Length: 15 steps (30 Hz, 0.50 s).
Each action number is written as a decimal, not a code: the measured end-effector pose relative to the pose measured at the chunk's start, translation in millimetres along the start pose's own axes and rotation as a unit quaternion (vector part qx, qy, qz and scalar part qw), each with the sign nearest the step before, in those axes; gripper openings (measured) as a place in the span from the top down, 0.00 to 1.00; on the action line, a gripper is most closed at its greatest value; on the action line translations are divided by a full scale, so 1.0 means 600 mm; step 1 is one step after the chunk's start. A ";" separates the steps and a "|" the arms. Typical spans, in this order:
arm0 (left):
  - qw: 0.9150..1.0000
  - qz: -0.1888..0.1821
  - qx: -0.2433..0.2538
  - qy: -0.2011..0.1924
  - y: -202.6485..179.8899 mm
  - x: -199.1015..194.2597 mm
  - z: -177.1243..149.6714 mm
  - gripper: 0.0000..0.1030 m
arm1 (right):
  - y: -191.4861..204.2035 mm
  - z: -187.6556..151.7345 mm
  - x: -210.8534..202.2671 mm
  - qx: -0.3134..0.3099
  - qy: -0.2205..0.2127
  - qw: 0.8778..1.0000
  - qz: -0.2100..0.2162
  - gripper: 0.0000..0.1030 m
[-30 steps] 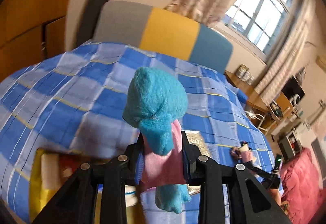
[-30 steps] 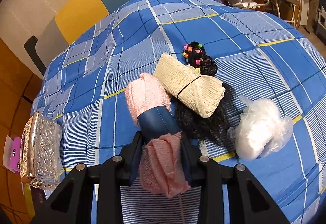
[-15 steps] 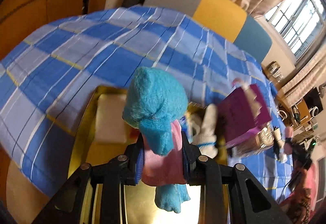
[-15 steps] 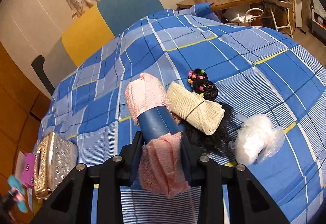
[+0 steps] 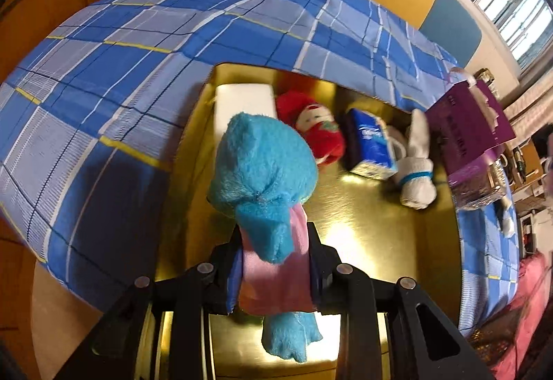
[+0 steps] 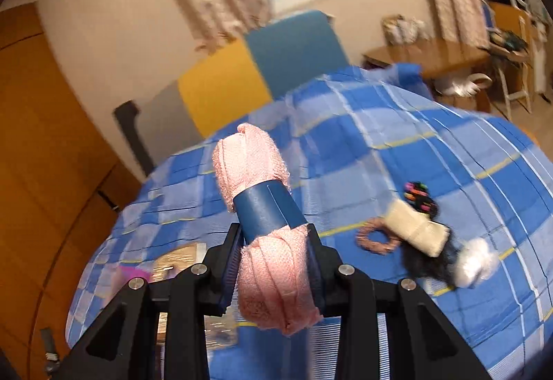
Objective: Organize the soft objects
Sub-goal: 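Carry the teal plush into the tray, open the left tool while the right tool lifts the sock, then lower the pink sock into the gold tray and open the right tool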
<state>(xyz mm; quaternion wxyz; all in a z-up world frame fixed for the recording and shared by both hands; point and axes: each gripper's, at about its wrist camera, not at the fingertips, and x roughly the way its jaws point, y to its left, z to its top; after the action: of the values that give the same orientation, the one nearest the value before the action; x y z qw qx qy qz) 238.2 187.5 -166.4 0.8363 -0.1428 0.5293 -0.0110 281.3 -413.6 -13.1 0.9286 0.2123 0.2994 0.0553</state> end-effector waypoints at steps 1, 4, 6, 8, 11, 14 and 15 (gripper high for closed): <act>1.000 0.002 0.000 0.001 0.006 0.001 0.000 0.69 | 0.020 -0.003 -0.003 -0.008 -0.001 1.000 0.008 0.67; 1.000 0.010 0.001 0.004 0.020 0.003 -0.002 0.63 | 0.082 -0.011 -0.012 -0.027 -0.001 0.999 0.037 0.67; 1.000 0.014 0.007 -0.003 0.025 -0.002 -0.005 0.51 | 0.117 -0.018 -0.018 -0.035 -0.004 0.998 0.055 0.67; 1.000 0.016 0.007 -0.016 0.028 -0.010 -0.006 0.36 | 0.151 -0.025 -0.022 -0.042 -0.003 0.996 0.074 0.67; 0.999 0.009 0.003 -0.050 0.028 -0.035 -0.009 0.27 | 0.201 -0.040 -0.027 -0.054 0.001 0.993 0.101 0.67; 0.995 0.021 -0.003 -0.092 0.024 -0.062 -0.013 0.20 | 0.248 -0.061 -0.027 -0.066 0.013 0.990 0.127 0.67; 0.994 0.025 -0.007 -0.106 0.024 -0.070 -0.017 0.19 | 0.267 -0.071 -0.025 -0.070 0.021 0.988 0.138 0.67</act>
<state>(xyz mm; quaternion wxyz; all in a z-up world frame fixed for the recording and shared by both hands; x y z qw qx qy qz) 208.6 206.1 -137.0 0.8867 -0.1363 0.4408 0.0289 248.4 -256.7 32.5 0.9182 0.1847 0.2821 0.2079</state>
